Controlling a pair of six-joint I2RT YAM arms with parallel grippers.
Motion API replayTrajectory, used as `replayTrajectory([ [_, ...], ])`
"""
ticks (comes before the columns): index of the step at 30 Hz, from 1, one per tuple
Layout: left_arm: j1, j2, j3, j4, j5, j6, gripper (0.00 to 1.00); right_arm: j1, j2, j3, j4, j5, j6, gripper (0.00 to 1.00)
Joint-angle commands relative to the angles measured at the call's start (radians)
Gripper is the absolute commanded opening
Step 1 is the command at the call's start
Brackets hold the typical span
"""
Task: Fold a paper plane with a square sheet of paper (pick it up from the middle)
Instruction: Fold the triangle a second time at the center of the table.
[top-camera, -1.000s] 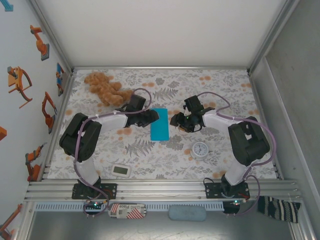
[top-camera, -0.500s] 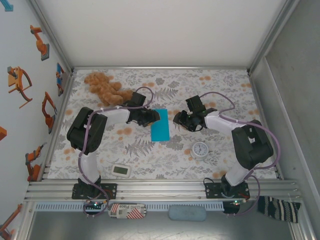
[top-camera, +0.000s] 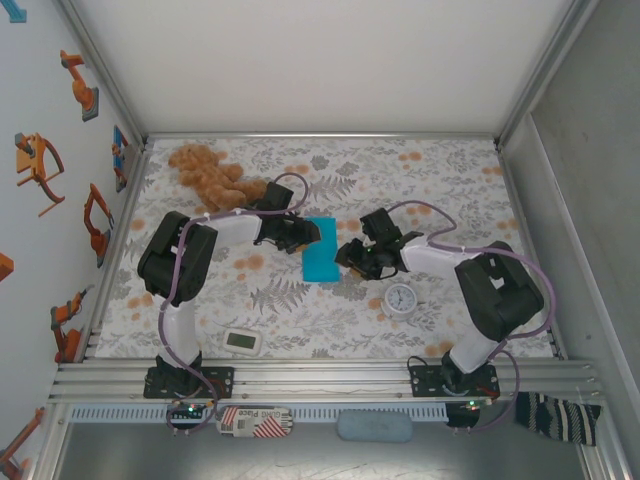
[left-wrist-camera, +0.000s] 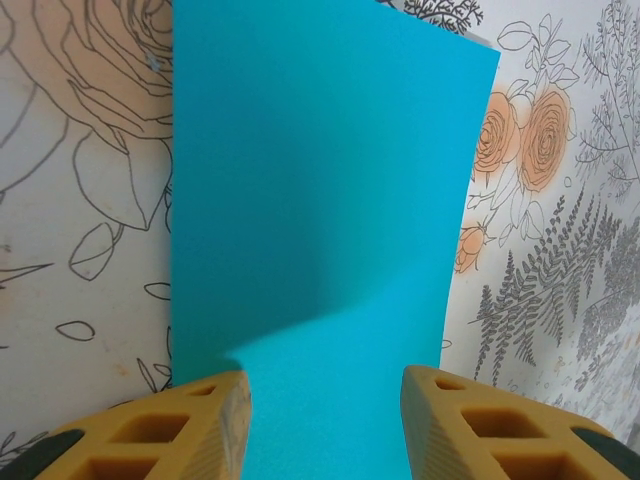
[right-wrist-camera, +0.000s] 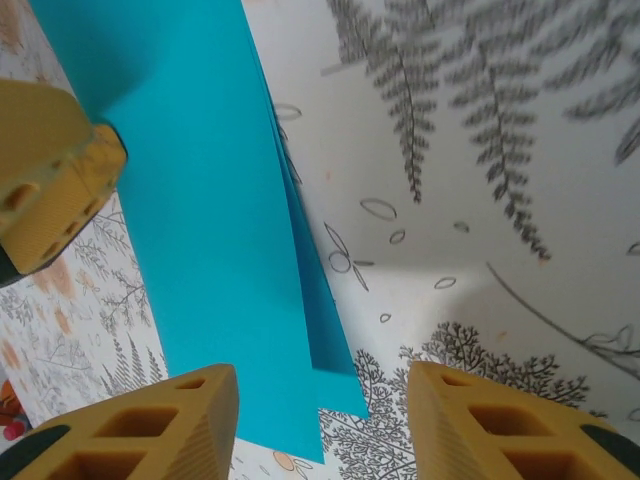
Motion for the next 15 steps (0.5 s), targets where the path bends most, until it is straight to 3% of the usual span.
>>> replayTrajectory([
  [1,0.007,0.034,-0.005,-0.108,-0.045,0.017,0.46,0.011,0.005,-0.035,0.128,-0.047,0.078,0.43],
  [9,0.007,0.045,-0.006,-0.102,-0.062,0.009,0.46,0.031,0.038,-0.085,0.271,-0.071,0.128,0.33],
  [15,0.009,0.053,0.004,-0.11,-0.054,-0.001,0.45,0.031,0.009,-0.107,0.28,-0.03,0.157,0.26],
])
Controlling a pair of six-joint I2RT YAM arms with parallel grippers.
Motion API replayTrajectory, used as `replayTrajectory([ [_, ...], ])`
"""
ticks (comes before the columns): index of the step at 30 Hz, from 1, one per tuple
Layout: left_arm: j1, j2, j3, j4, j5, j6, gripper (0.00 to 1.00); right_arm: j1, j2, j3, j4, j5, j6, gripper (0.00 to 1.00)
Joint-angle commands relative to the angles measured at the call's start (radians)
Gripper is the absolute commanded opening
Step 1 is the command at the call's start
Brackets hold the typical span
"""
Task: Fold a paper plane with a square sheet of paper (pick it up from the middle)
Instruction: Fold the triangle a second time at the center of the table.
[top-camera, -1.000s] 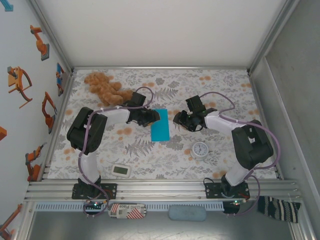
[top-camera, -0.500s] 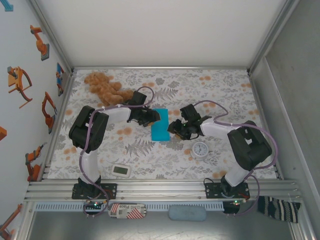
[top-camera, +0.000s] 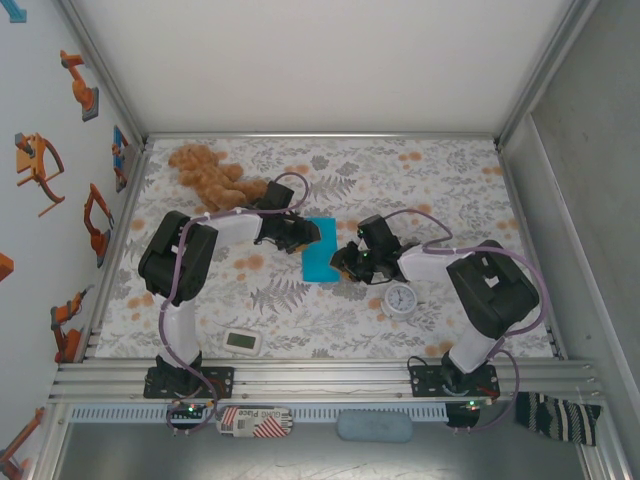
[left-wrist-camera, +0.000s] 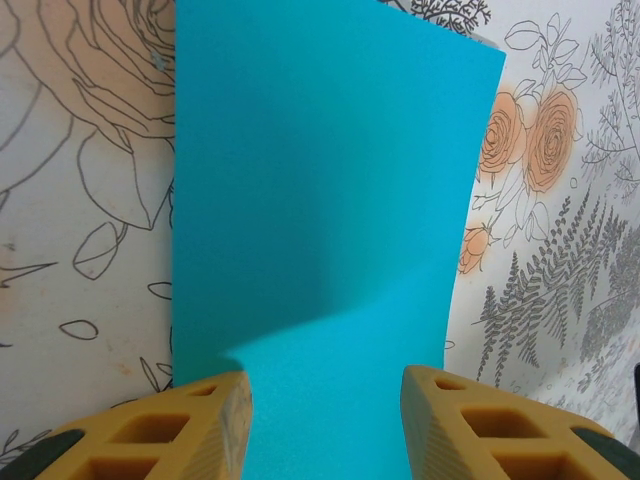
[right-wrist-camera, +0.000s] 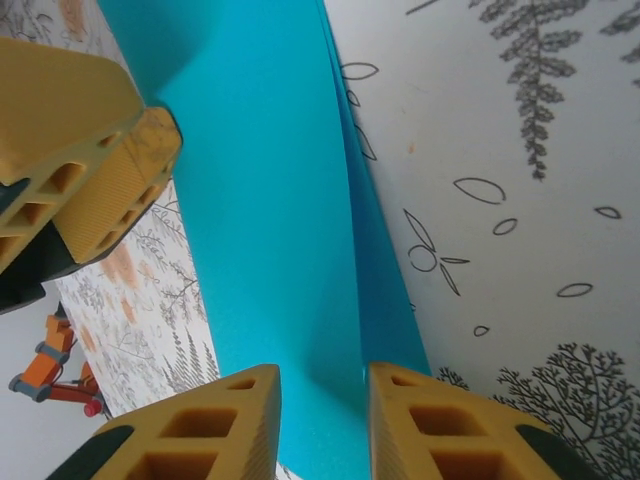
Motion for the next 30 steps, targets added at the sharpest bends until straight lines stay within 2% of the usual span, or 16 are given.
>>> replayTrajectory([
  [1,0.008,0.045,-0.014,-0.085,-0.046,-0.002,0.45,0.004,-0.026,-0.031,0.031,0.035,0.036,0.25],
  [7,0.01,0.055,-0.008,-0.078,-0.034,-0.004,0.45,0.007,-0.049,-0.044,0.033,0.04,0.072,0.15],
  [12,0.011,0.038,-0.006,-0.077,-0.022,0.006,0.45,0.009,-0.047,-0.038,0.044,0.049,0.093,0.0],
  [16,0.013,0.006,0.008,-0.075,-0.001,0.029,0.45,0.01,-0.06,-0.038,0.036,0.053,0.097,0.0],
  [22,0.013,-0.072,0.018,0.028,0.056,0.042,0.46,0.01,-0.091,-0.017,-0.085,0.056,0.041,0.0],
  [26,0.013,-0.032,0.061,-0.021,0.003,0.077,0.44,0.01,-0.102,0.006,-0.151,0.067,-0.006,0.0],
  [30,0.016,0.016,0.083,-0.043,-0.005,0.098,0.39,0.01,-0.077,0.019,-0.133,0.057,-0.006,0.0],
])
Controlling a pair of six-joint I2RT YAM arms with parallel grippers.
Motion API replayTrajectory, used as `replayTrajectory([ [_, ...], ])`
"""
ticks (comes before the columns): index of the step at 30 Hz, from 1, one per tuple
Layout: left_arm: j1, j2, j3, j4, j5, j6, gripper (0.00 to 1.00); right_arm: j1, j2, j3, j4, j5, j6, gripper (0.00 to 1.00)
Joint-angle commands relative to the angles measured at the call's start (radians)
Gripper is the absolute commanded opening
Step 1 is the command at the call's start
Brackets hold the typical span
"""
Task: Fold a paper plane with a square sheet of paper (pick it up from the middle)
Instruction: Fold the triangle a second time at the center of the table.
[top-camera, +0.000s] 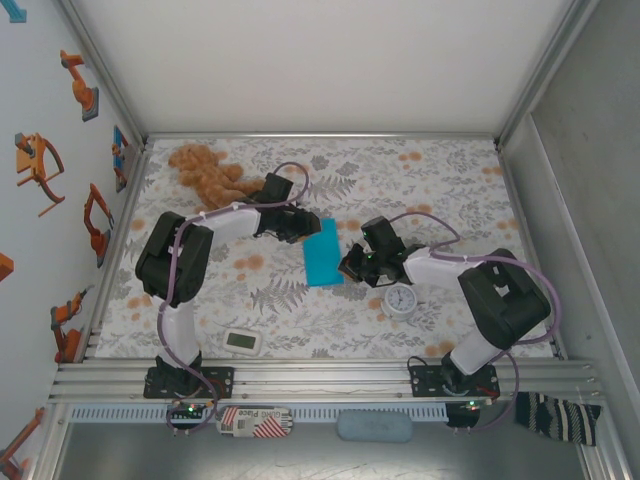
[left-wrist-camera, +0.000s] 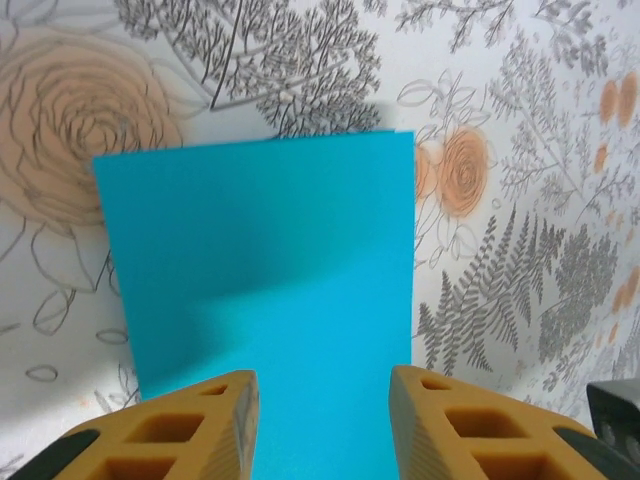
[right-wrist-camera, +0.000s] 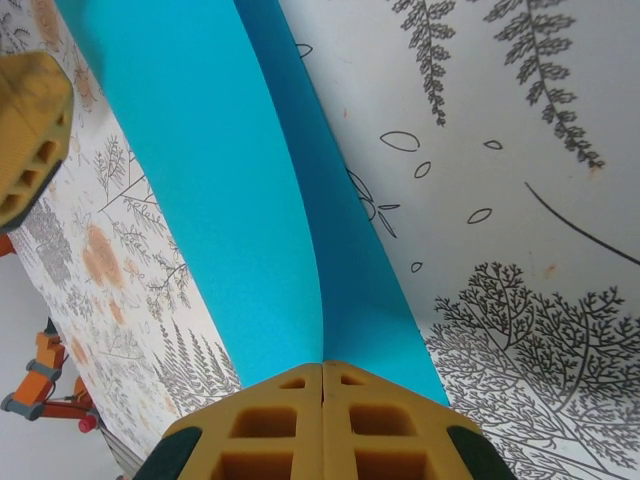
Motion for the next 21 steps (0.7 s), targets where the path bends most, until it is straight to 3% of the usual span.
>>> replayTrajectory([
  [1,0.007,0.044,0.03,-0.042,-0.014,0.052,0.38,0.008,0.006,0.036,-0.019,0.012,-0.021,0.0],
  [21,0.007,0.103,0.022,-0.042,-0.009,0.074,0.36,0.038,0.135,0.171,0.053,-0.04,0.0,0.0],
])
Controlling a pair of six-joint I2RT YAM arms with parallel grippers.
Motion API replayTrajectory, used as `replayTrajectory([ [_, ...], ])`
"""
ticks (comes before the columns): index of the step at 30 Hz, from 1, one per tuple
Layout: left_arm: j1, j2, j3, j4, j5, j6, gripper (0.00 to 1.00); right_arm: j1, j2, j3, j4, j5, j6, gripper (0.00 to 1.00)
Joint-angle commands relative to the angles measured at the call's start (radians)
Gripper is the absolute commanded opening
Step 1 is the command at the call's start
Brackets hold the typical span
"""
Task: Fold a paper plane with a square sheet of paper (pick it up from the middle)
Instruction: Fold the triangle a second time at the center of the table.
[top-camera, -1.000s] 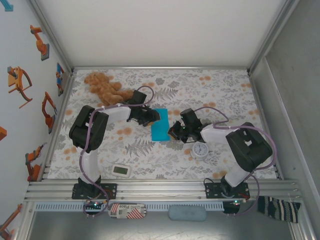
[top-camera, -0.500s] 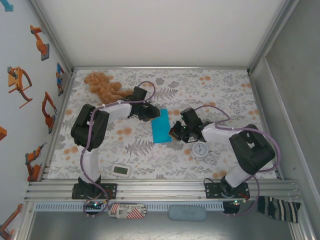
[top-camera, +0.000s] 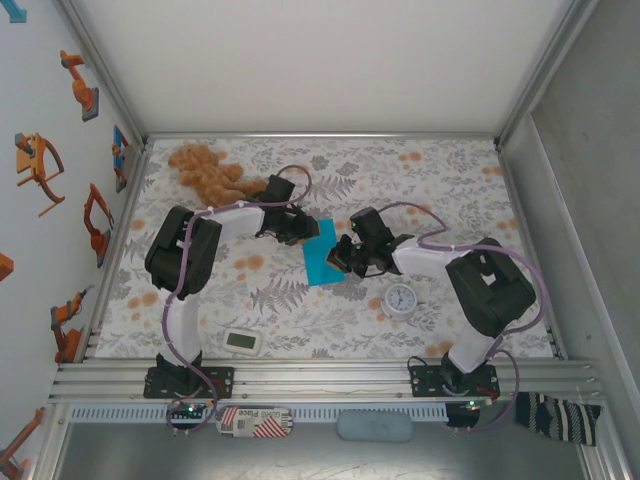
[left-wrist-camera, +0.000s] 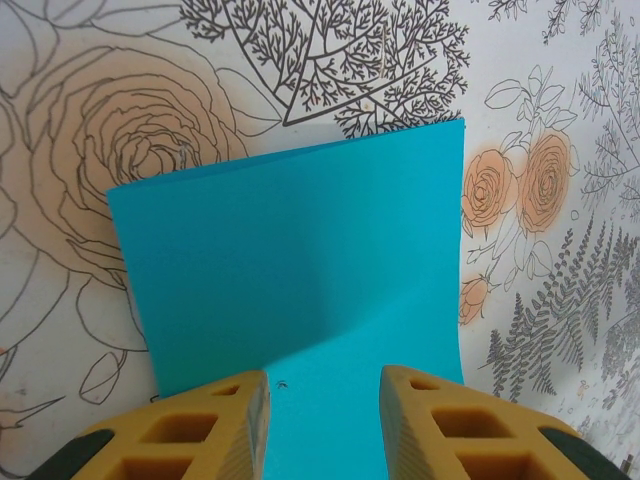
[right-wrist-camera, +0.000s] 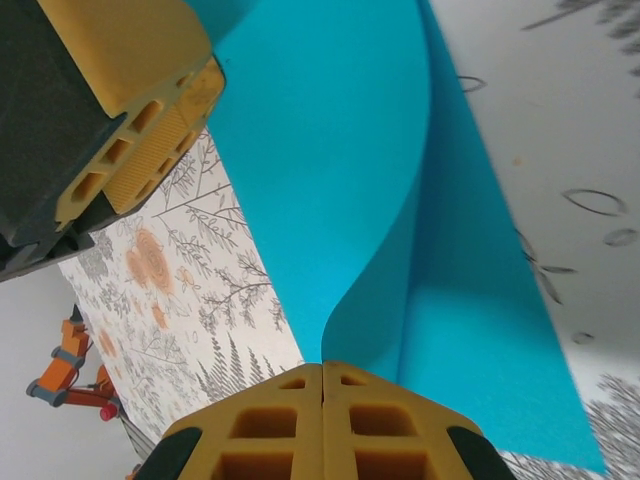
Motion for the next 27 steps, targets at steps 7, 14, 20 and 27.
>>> replayTrajectory([
  [7,0.003,0.026,-0.011,-0.011,-0.003,0.024,0.35,0.017,0.104,0.072,0.142,-0.002,0.038,0.0],
  [14,0.007,0.031,-0.002,-0.015,-0.002,0.022,0.35,0.02,0.14,0.074,0.195,0.023,0.053,0.0],
  [20,0.01,0.028,0.001,-0.013,0.003,0.02,0.35,0.024,0.167,0.081,0.207,0.024,0.055,0.0],
  [27,0.011,0.028,0.005,-0.016,0.004,0.021,0.35,0.029,0.188,0.085,0.214,0.034,0.055,0.0],
])
